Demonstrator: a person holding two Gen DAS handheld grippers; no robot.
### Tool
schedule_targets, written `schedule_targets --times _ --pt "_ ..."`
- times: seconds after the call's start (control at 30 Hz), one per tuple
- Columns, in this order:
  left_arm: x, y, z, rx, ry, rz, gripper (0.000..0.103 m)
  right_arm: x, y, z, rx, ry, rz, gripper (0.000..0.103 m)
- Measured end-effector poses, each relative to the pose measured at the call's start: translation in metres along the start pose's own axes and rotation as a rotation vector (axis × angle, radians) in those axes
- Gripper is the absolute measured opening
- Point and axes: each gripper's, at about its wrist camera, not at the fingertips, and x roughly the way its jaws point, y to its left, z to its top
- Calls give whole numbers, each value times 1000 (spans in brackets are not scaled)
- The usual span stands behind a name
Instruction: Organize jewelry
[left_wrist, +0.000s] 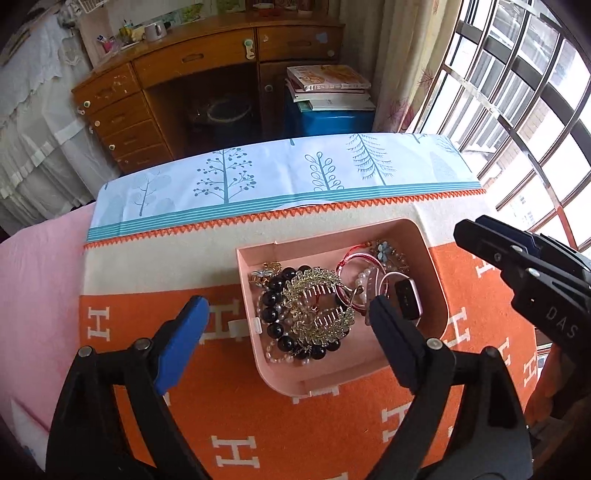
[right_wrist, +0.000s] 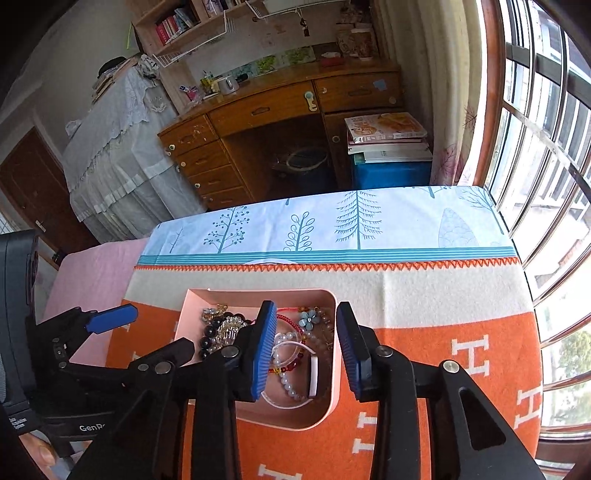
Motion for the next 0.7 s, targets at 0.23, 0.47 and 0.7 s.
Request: schedule_targets --times 0.23,0.47,0.7 --pt "-41 7 -14 -14 -73 35 87 -41 10 -11 -14 -31 -13 34" --pt "-92 5 -49 -10 -184 76 89 -93 34 -34 -75 -86 -23 42" --pt "-136 -5 -104 -13 -276 95 89 -134 56 -85 -117 -139 -27 56"
